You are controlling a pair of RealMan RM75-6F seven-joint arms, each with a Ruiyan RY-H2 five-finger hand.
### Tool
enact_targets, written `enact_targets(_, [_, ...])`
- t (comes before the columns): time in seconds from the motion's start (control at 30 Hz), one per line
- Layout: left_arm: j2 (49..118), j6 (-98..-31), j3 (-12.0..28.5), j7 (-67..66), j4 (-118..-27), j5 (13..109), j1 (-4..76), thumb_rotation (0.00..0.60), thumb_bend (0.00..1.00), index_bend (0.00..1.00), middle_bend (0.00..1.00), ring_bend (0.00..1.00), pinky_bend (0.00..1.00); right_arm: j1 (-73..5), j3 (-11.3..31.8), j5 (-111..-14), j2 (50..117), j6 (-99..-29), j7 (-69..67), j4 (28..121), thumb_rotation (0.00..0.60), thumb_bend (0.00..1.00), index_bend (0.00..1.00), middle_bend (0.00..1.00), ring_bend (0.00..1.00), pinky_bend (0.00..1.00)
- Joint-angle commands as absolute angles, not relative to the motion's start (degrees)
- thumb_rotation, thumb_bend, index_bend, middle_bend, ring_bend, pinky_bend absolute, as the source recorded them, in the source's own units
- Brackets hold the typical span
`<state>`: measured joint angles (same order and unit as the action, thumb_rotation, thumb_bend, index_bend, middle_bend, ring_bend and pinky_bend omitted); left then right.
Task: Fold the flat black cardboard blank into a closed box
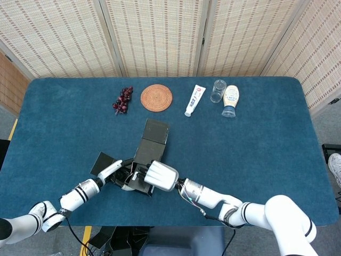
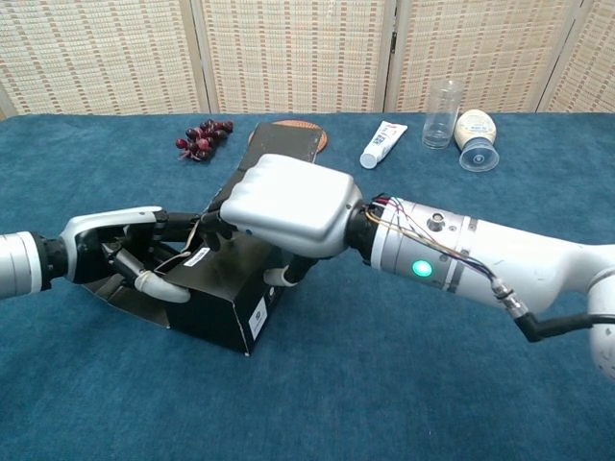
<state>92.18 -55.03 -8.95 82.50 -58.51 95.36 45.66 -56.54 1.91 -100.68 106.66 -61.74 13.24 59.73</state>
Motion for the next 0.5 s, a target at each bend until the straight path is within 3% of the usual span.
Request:
enact_targets(0.03, [92.2,-55.1,-9.0,82.5,-58.5,95.3,45.7,0.600,0.14,0.21,0.21,0.64,0.93,-56.6,2.0,-100.6,106.9,-61.7,13.1,59.5,0.600,0.40,0.36,0.38,0.67,0.74])
enact_targets(0.5, [92.1,-54.9,-9.2,82.5,-58.9,95.4,45.9,0.600,0.14,0.21,0.21,0.64,0.93,-58.1,1.8,-99.3,105.3,-56.2,15.7,62.2,0.600,0.39,0.41,0.42,0.67,0.74])
